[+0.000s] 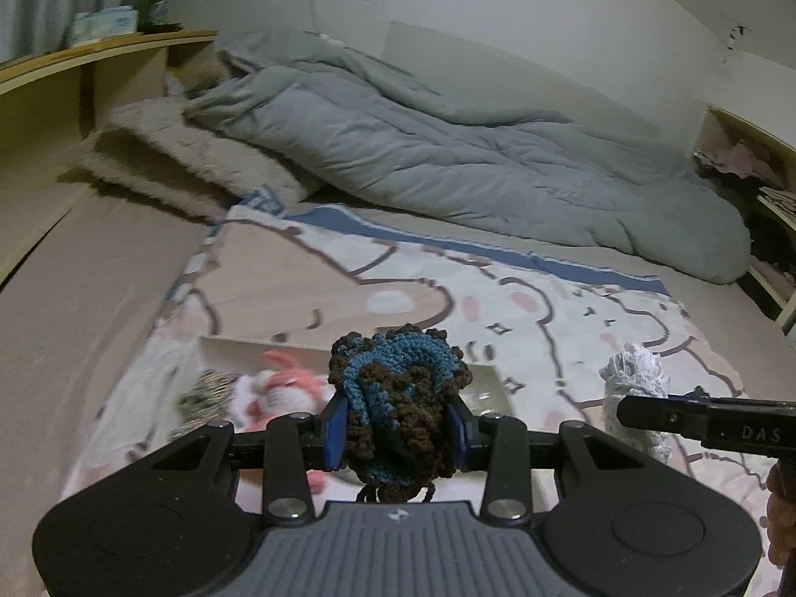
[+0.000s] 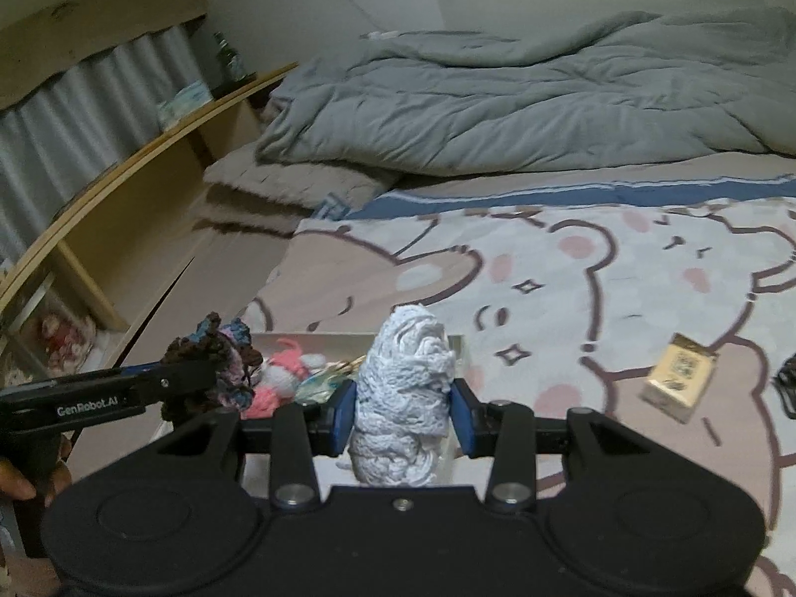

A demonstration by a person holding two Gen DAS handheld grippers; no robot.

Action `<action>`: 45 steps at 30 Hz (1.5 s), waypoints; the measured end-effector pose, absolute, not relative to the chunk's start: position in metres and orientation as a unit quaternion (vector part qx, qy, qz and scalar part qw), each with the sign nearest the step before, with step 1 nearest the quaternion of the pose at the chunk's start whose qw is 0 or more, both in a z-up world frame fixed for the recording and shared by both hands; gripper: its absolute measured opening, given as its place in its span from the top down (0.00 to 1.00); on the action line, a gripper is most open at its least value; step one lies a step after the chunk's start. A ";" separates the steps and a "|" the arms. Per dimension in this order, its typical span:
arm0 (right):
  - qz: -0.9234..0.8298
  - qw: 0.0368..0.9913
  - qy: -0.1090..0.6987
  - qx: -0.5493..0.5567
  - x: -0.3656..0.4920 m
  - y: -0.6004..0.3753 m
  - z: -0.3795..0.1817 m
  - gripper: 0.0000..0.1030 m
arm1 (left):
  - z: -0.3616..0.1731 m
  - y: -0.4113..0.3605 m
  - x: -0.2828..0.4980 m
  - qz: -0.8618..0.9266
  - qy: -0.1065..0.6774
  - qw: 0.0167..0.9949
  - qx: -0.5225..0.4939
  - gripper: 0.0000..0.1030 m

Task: Organize objects
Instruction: 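Lift the yarn ball with the right tool while the left tool carries the scrunchie toward the box, then lower the yarn ball into the box and open the right tool while the left tool releases the scrunchie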

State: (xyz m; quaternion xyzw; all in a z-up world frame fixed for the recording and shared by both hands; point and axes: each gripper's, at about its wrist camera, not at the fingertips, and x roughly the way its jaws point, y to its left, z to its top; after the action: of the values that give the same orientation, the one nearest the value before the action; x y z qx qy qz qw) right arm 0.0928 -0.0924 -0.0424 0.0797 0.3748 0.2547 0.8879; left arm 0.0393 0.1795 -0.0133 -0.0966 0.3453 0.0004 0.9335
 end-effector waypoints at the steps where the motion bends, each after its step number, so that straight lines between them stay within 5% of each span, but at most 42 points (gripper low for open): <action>1: 0.258 0.886 0.376 0.080 0.091 -0.086 -0.044 0.60 | -0.015 0.187 0.036 0.005 0.346 0.933 -0.097 0.60; 33: 0.314 0.818 0.472 0.097 0.058 0.076 -0.135 0.60 | -0.095 0.277 0.002 0.030 0.446 0.890 -0.086 0.60; 37: 0.319 0.813 0.477 0.102 0.056 0.079 -0.142 0.57 | -0.099 0.276 0.004 0.042 0.448 0.890 -0.072 0.49; 45: 0.301 0.815 0.481 0.114 0.062 0.070 -0.145 0.48 | -0.101 0.276 0.005 0.040 0.459 0.884 -0.075 0.44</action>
State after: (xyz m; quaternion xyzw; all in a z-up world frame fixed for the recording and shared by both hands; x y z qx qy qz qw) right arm 0.0620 0.0699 -0.1450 0.1138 0.4812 0.3011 0.8154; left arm 0.0046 0.2758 -0.1014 -0.0752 0.4593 0.0405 0.8841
